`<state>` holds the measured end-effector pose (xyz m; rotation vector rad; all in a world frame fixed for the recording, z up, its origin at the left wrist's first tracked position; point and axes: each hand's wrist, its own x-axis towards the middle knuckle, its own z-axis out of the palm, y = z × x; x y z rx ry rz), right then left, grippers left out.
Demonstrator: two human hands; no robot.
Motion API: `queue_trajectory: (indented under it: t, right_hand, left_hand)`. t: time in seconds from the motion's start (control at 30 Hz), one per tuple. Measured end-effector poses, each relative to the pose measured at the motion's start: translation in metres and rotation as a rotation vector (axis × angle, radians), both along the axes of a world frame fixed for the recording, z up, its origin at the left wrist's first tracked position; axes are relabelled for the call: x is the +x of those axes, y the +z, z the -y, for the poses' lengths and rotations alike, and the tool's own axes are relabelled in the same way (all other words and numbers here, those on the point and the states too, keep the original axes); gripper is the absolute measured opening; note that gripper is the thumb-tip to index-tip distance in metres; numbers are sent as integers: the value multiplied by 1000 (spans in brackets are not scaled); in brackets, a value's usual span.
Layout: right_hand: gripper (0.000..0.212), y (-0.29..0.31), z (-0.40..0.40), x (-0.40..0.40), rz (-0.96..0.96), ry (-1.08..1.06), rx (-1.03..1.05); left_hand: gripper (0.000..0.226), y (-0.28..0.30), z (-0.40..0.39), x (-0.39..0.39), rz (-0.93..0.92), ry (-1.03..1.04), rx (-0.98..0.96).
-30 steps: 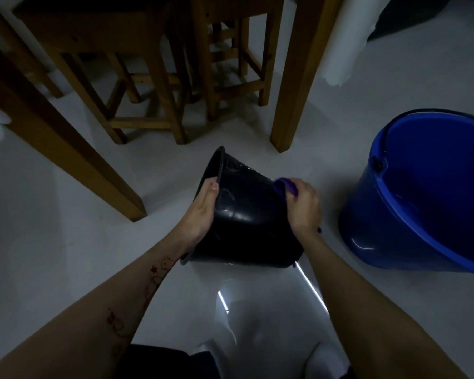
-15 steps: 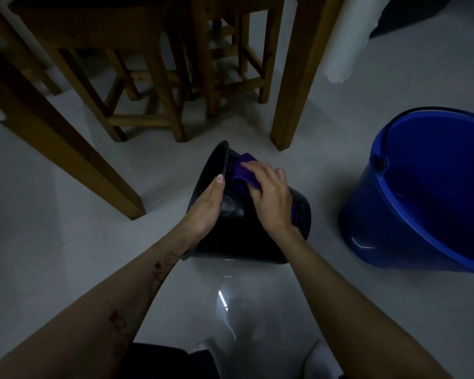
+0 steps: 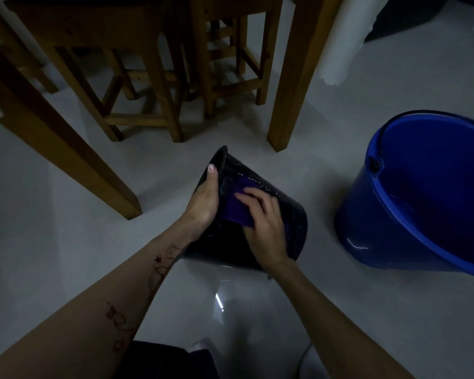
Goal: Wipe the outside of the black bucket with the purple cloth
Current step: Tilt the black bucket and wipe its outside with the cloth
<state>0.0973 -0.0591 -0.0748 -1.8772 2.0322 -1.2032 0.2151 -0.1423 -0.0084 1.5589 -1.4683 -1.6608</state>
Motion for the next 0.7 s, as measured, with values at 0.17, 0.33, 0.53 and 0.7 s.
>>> queue_trajectory:
  t: [0.17, 0.33, 0.53, 0.7]
  right_hand:
    - [42, 19, 48, 1, -22, -73, 6]
    - [29, 1, 65, -40, 1, -272, 110]
    - [29, -35, 2, -83, 84, -360, 219]
    - [38, -15, -18, -22, -53, -45, -35]
  left_hand:
    - [77, -9, -3, 7, 43, -35, -129]
    - [70, -13, -12, 13, -1, -39, -160]
    - [54, -8, -4, 20, 79, -73, -132]
    - [77, -13, 4, 7, 40, 23, 15]
